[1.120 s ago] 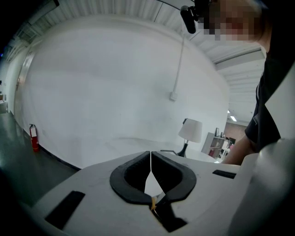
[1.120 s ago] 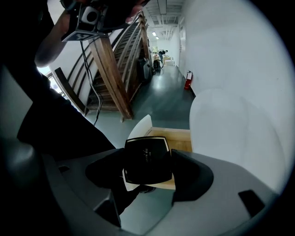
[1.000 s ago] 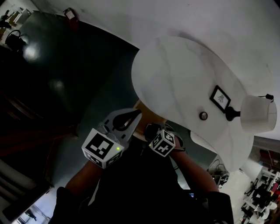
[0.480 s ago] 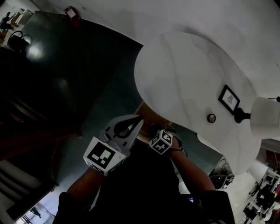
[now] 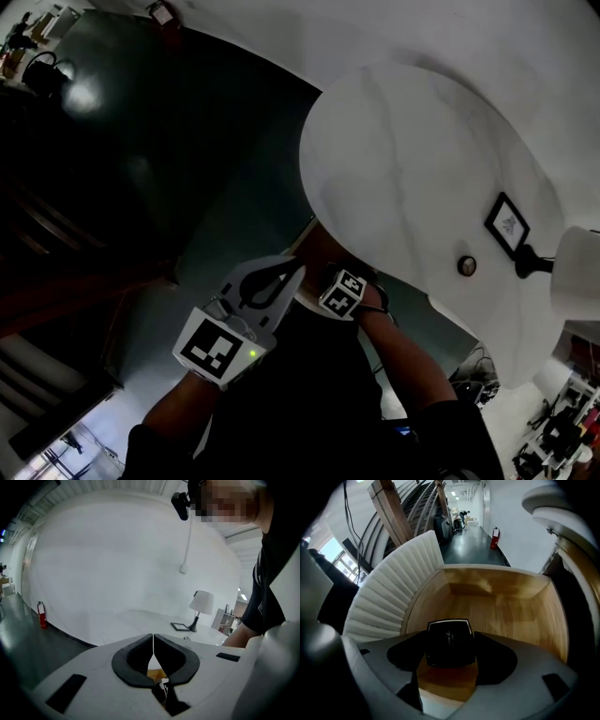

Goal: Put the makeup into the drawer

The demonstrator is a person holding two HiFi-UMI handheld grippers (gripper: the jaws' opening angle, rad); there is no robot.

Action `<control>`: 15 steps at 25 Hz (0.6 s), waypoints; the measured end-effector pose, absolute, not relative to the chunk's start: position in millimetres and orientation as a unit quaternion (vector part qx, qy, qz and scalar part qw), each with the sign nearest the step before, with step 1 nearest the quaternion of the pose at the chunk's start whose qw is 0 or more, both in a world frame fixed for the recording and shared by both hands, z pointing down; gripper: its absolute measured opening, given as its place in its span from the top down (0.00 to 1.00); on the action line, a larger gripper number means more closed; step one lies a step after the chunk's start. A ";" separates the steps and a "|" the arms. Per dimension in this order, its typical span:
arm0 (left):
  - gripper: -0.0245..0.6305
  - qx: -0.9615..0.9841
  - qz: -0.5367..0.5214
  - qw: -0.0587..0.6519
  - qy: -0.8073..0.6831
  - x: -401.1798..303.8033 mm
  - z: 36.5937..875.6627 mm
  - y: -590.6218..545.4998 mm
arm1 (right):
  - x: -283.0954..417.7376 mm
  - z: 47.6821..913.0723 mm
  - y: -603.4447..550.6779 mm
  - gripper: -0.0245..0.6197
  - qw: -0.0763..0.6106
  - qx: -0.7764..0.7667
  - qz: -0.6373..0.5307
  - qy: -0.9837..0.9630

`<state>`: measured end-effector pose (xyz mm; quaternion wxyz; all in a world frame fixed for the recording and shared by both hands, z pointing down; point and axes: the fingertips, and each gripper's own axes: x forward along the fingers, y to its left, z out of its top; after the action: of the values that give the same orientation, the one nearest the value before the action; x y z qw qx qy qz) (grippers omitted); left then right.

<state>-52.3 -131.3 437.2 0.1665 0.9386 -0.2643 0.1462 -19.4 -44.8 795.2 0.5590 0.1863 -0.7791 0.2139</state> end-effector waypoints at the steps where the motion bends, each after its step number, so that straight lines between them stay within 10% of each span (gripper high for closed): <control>1: 0.94 0.938 0.147 0.168 -0.266 -52.6 438.2 -131.4 | -19.8 800.1 -44.0 0.53 0.563 0.181 0.213 -0.778; 15: 0.94 0.928 0.154 0.181 -0.287 -67.6 447.9 -134.2 | -21.2 835.8 -48.3 0.53 0.606 0.134 0.182 -0.763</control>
<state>-67.6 -134.2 447.9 0.1810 0.9280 -0.2872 0.1538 -21.2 -48.3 835.8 0.6061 0.1339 -0.7627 0.1819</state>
